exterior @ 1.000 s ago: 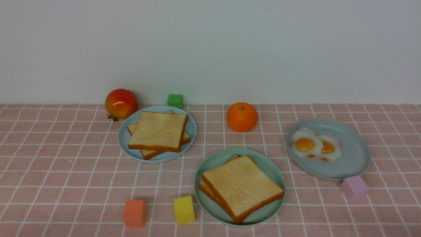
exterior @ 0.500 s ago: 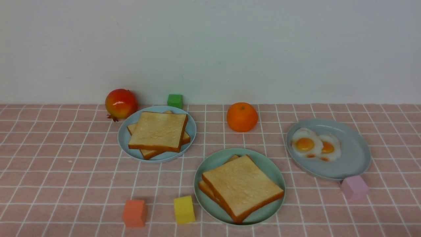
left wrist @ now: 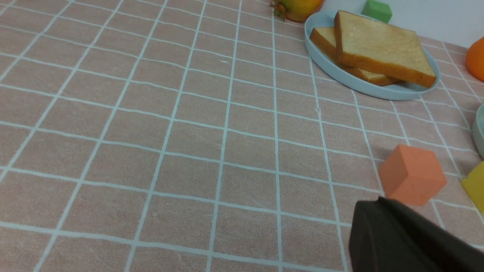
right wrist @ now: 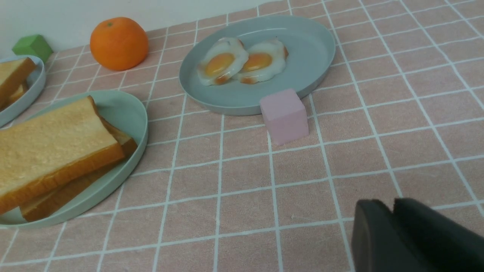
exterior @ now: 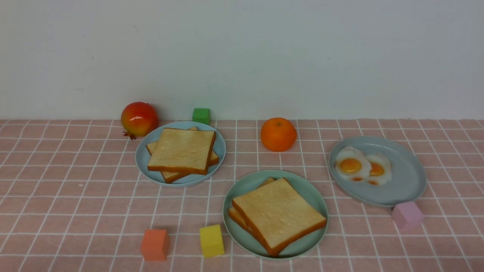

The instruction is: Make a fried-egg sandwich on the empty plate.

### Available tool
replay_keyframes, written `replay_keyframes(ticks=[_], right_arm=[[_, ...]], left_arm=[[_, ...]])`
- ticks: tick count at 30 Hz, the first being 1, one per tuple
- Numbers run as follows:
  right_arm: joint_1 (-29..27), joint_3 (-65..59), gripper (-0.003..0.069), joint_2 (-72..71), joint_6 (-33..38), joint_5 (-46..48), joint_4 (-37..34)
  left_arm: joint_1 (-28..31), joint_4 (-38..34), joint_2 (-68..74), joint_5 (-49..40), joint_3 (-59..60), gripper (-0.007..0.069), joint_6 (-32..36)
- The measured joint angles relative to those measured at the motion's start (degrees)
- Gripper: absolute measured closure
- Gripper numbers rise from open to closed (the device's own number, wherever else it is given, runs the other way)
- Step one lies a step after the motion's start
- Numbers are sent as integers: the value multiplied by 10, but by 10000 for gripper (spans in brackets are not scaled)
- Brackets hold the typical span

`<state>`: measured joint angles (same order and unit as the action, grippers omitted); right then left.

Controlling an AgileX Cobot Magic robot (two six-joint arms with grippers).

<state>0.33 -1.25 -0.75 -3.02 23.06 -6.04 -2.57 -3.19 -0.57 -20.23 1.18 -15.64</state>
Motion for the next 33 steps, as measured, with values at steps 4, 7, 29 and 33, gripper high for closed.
replay_keyframes(ticks=[4, 7, 29, 33], right_arm=[[0, 0, 544, 0, 0, 0, 0], [0, 0, 540, 0, 0, 0, 0], [0, 0, 514, 0, 0, 0, 0], [0, 0, 513, 0, 0, 0, 0]], left_arm=[[0, 0, 0, 0, 0, 612, 0], [0, 0, 0, 0, 0, 612, 0], [0, 0, 0, 0, 0, 612, 0], [0, 0, 0, 0, 0, 612, 0]])
